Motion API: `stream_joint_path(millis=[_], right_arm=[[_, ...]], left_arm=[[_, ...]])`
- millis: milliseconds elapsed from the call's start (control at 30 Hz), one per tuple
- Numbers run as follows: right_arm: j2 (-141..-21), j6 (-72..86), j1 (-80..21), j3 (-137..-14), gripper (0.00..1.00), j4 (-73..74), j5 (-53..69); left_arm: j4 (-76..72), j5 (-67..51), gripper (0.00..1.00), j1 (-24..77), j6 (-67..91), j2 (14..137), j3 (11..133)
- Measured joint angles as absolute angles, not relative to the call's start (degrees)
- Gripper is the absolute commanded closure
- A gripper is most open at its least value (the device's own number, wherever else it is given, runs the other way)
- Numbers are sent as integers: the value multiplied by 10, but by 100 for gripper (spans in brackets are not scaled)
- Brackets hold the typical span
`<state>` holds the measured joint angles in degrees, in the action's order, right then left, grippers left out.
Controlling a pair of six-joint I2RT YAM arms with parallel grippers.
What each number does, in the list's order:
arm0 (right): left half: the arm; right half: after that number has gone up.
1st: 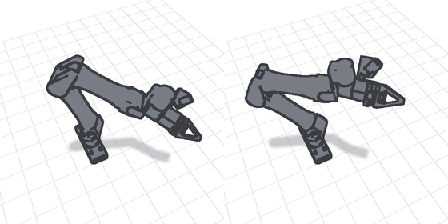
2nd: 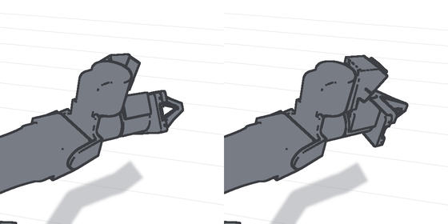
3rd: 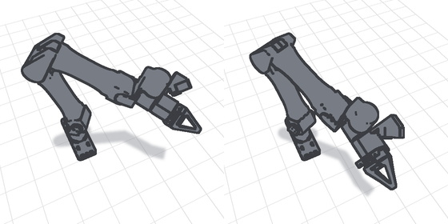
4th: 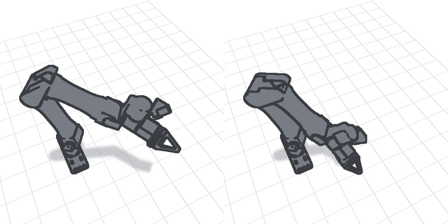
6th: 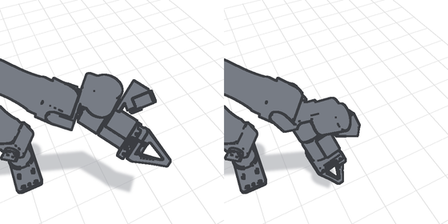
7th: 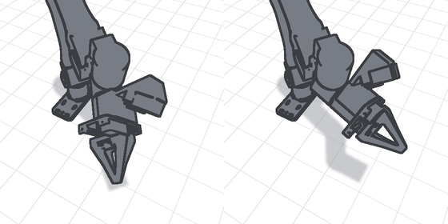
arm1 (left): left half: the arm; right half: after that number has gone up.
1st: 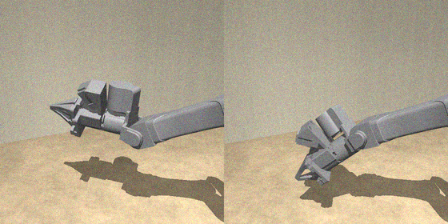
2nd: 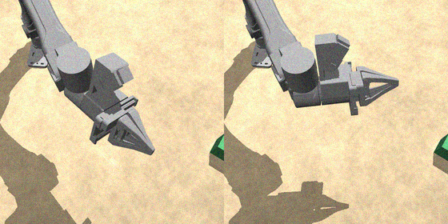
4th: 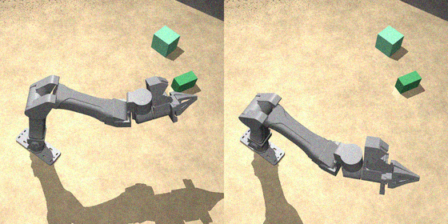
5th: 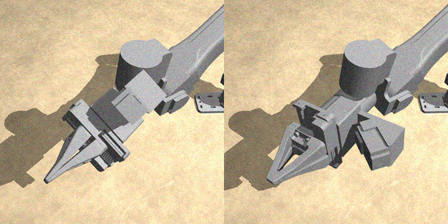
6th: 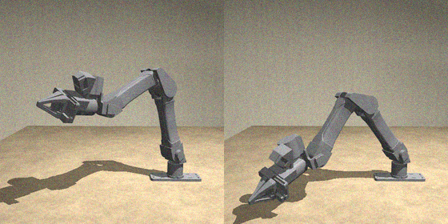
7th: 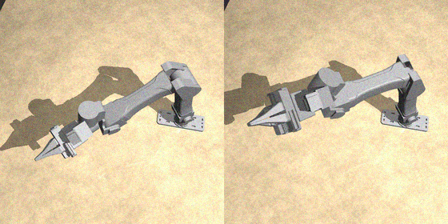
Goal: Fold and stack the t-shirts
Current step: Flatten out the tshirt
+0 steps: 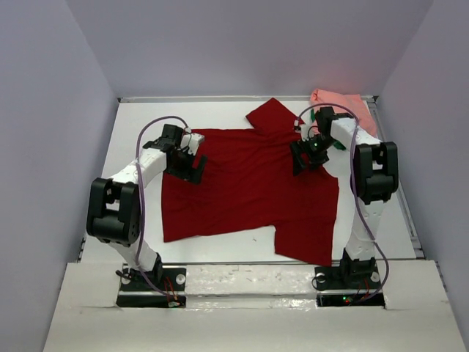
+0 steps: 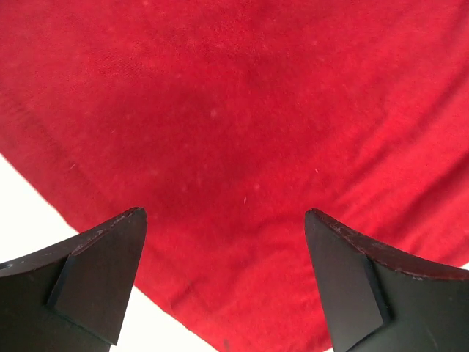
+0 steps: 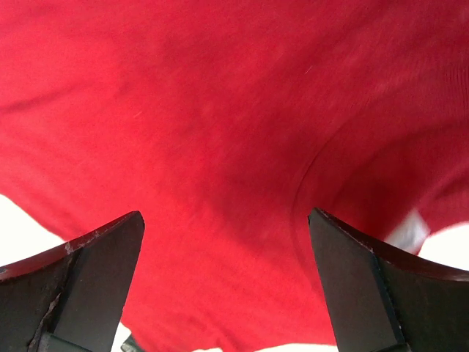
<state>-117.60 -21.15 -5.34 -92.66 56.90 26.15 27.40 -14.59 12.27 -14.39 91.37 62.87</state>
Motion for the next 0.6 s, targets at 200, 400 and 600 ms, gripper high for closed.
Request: stream_joint_path(millis=[200, 400, 600], right_arm=[[-1243, -210, -53, -1008, 0, 576, 251], [-1288, -210, -53, -1105, 0, 580, 244], [-1297, -210, -53, -1129, 0, 600, 237]], left_arm=[[258, -136, 1, 129, -143, 966, 641], [236, -127, 1, 135, -142, 1011, 678], [225, -111, 1, 141, -140, 1049, 687]])
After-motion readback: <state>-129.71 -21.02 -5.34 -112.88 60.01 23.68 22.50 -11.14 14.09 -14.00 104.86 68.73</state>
